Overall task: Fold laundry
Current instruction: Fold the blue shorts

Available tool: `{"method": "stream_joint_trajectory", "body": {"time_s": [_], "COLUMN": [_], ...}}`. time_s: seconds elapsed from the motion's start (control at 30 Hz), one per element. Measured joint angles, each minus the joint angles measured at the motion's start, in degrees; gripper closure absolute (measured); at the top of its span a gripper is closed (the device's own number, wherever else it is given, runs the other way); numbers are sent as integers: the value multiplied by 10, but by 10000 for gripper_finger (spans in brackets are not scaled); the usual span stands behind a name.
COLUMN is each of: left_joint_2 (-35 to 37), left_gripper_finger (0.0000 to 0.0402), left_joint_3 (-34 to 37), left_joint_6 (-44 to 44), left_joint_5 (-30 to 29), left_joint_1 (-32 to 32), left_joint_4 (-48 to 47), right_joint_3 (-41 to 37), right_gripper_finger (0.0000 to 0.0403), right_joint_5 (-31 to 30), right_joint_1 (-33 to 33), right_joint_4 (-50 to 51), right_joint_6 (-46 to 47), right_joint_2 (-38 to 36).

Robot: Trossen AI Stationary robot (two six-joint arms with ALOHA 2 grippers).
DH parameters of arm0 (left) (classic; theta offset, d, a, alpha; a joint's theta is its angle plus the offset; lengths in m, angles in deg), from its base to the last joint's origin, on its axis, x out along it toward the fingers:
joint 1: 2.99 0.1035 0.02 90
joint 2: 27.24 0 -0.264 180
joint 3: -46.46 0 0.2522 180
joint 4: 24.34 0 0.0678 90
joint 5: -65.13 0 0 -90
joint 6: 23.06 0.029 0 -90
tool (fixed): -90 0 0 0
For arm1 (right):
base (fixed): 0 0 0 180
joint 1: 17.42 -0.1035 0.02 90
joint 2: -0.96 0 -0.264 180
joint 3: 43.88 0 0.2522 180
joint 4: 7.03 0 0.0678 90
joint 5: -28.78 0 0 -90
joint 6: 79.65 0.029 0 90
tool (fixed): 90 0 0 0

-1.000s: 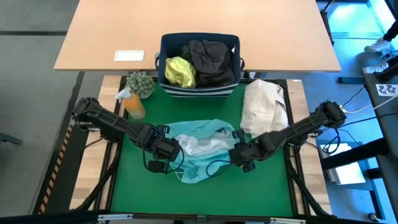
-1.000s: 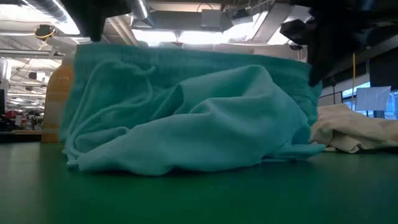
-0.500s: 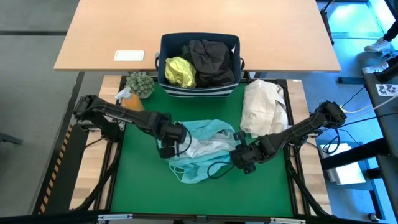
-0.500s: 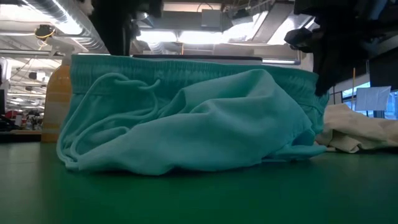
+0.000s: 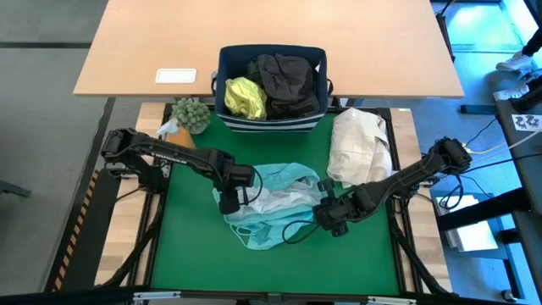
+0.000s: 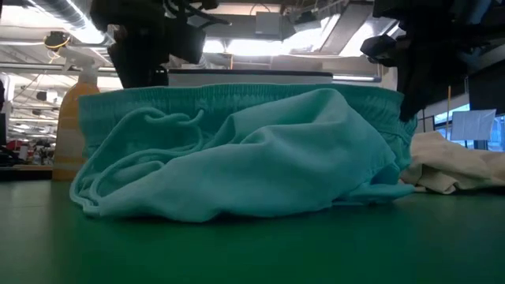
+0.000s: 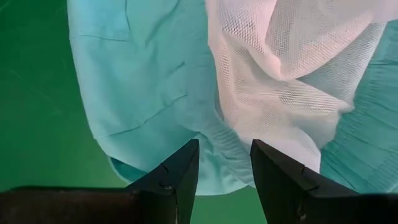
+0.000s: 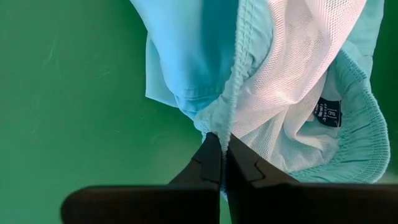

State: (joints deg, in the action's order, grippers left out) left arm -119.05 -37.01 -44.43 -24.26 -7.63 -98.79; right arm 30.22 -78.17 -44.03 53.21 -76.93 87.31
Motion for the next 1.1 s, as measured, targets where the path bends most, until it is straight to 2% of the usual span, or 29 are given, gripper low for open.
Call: {"method": "stream_joint_trajectory", "body": {"time_s": [0.37, 0.53, 0.87, 1.1], "left_joint_2": [-2, -5, -5, -8], "left_gripper_finger": [262, 262, 262, 262], "left_joint_3": [-25, 1, 49, 49], "left_joint_6": [-21, -26, -37, -37], "left_joint_5": [-7, -15, 41, 15], "left_joint_1": [0, 2, 23, 29], "left_joint_4": [-31, -23, 2, 10], "right_joint_3": [0, 0, 0, 0], "right_gripper_finger": [402, 402, 402, 402], "right_joint_5": [0, -1, -1, -2], "right_joint_1": [0, 0, 0, 0], "right_joint_4": [0, -1, -1, -1], "right_joint_6": [0, 0, -1, -1], "right_joint_2": [0, 0, 0, 0]}}
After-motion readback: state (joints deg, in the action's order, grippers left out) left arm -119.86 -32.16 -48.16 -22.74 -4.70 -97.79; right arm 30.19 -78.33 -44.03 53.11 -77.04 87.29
